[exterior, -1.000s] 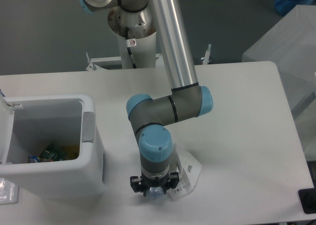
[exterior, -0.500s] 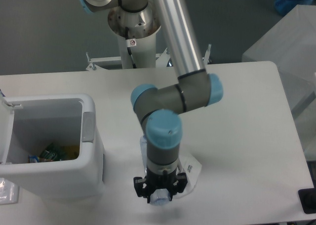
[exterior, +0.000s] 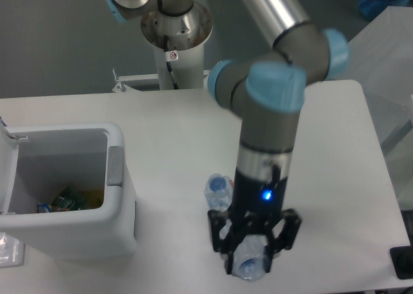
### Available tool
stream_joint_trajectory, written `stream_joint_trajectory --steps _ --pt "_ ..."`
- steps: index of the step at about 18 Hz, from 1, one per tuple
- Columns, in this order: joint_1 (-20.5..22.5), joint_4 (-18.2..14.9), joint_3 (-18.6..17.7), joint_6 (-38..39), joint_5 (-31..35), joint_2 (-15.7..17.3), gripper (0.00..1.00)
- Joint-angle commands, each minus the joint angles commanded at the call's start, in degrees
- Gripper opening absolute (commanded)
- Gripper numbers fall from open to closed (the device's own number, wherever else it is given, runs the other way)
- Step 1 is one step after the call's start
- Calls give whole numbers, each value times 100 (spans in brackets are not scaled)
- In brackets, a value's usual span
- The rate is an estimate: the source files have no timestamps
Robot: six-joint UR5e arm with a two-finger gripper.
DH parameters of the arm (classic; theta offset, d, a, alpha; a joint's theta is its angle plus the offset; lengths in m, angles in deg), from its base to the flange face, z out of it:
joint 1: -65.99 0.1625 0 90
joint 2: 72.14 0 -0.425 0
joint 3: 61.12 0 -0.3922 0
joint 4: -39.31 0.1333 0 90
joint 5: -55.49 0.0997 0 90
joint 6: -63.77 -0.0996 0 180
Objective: Place the trash in the trash can
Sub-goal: 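Lift the bottle and carry it over the white trash bin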
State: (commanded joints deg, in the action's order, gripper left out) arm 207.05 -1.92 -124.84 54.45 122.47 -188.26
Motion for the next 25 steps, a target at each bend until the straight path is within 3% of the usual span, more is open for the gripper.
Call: stream_joint_trajectory --steps 5,13,25 --pt "-96 36 26 1 0 335 60" --pt "-843 44 -44 238 0 695 60" --pt "-1758 53 -430 177 9 608 60"
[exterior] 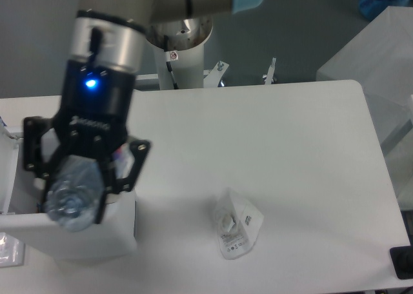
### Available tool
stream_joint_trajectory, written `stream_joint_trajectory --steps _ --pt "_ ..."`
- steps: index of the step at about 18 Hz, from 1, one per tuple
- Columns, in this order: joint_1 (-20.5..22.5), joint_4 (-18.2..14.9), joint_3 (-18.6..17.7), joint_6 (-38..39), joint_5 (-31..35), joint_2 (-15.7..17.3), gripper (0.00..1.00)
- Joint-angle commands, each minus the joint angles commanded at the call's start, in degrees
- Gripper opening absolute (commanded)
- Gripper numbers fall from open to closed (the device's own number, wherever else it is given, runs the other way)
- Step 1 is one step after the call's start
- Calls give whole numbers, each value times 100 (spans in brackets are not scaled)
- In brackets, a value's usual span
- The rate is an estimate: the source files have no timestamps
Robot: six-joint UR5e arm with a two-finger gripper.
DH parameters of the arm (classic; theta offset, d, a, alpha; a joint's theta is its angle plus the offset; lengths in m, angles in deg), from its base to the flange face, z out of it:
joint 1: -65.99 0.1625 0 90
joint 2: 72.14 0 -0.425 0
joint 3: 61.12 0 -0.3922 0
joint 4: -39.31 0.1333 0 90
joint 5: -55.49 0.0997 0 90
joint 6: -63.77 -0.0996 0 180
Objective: Place the trash in the trash can
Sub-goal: 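Lift the bottle and carry it over the white trash bin, then lower the bottle into the bin and open the gripper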
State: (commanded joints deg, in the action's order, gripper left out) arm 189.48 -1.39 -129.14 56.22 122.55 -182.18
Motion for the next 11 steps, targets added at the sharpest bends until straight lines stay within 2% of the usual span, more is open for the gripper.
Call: stream_joint_trajectory --steps 6,11 --pt "-194 -9 -105 35 0 -132 60" --pt "-255 -9 -325 -9 0 -62 65"
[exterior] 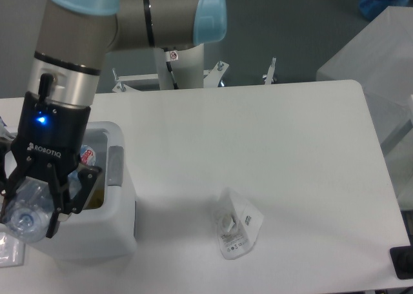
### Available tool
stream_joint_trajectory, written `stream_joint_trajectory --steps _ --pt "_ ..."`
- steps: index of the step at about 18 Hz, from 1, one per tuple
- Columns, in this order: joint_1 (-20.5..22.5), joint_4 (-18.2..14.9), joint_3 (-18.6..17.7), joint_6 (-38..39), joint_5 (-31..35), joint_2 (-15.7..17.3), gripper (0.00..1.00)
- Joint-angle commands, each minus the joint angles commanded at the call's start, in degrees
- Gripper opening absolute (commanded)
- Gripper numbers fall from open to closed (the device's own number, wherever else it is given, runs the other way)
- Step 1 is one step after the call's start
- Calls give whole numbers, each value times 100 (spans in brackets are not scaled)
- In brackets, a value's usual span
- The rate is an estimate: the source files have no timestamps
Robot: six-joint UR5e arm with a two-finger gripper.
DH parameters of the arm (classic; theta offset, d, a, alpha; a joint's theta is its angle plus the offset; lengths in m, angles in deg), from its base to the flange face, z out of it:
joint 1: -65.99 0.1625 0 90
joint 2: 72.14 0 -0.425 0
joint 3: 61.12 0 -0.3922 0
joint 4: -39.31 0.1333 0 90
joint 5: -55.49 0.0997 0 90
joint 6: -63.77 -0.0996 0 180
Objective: Place the trash in the trash can
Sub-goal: 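Lower the bottle into the bin and open the gripper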
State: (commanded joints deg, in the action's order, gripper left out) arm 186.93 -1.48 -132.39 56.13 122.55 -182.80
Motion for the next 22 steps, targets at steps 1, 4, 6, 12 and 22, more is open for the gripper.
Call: stream_joint_trajectory --steps 1,4,6,12,22 --pt "-9 0 -26 0 0 44 66" --pt "-9 0 -114 -9 9 62 66" --pt "-9 0 -220 -17 9 105 65" --pt "-9 0 -282 -26 53 176 87" --pt "535 -61 -404 210 149 387 99"
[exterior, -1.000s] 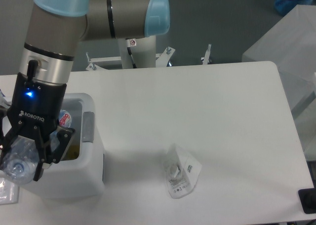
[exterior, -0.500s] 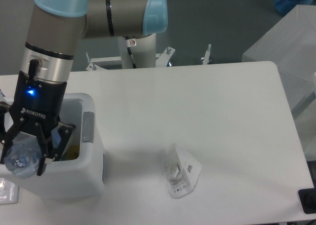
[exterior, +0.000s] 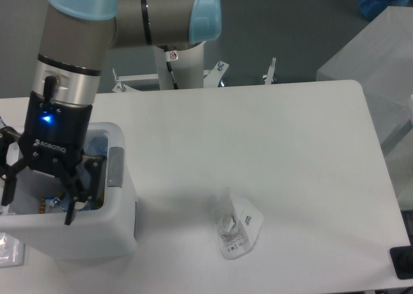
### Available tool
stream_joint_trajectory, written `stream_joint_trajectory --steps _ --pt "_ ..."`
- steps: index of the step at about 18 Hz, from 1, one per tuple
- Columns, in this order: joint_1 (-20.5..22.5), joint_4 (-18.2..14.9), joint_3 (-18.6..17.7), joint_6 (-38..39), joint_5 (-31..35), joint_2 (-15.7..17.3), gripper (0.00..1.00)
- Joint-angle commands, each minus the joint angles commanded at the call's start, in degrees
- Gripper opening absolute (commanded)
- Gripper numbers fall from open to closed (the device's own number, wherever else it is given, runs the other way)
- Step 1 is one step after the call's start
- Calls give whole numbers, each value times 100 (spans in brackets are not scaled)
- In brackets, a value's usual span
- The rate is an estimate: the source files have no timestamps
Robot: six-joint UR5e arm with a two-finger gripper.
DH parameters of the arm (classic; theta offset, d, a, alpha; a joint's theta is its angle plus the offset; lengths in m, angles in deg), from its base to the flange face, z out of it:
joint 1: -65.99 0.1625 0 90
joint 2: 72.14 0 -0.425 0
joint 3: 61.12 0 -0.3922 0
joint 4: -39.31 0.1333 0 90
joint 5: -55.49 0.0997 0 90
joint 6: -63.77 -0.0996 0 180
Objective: Place the trash in the trash can
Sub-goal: 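Lower the bottle into the bin and open the gripper, then move the open gripper over the white wrapper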
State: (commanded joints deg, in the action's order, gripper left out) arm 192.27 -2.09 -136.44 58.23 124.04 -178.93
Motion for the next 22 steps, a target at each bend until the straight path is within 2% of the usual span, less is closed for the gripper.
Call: stream_joint_trajectory --steps 5,10,13,16,22 --pt "1159 44 -580 1 79 132 100" --pt "1846 9 -676 -87 334 -52 100" --pt "1952 9 -1114 -1287 465 -245 100" --pt "1997 -18 -1432 -2309 991 -316 100" --pt "1935 -35 -1749 -2627 1450 -658 100"
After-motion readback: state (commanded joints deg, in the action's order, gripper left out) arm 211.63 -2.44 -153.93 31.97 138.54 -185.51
